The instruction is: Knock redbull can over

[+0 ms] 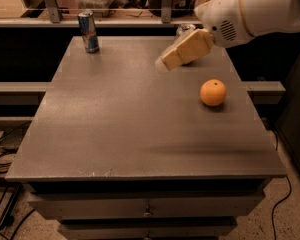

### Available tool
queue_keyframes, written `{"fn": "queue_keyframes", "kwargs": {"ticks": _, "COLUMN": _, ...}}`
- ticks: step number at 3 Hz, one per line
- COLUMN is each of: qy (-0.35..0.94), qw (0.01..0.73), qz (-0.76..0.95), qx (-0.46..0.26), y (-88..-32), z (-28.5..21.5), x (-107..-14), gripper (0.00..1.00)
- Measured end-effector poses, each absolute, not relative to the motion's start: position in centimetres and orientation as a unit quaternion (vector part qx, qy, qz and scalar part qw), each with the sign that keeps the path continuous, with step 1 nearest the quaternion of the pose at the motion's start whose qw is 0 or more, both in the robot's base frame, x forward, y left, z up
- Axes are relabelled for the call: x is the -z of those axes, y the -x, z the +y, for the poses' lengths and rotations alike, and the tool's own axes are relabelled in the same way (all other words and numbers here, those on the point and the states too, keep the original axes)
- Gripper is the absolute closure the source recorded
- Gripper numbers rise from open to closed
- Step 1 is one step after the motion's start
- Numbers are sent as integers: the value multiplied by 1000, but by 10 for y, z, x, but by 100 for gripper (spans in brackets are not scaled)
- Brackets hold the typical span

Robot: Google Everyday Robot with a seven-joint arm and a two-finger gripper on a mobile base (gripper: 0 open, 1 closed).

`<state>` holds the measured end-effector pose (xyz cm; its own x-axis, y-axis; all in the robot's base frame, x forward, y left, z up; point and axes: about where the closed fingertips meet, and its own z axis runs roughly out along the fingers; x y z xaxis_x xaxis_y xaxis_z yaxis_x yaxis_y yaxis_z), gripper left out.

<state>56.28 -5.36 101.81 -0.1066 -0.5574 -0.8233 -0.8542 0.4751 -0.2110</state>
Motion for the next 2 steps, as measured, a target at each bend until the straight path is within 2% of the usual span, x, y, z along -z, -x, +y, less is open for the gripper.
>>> {"fn": "queue_keyframes", "kwargs": {"ticks": 2, "qy": 471, "qw": 484, "qz": 711, "qx": -198, "y": -626, "z": 33, "x": -997, "gripper": 0}}
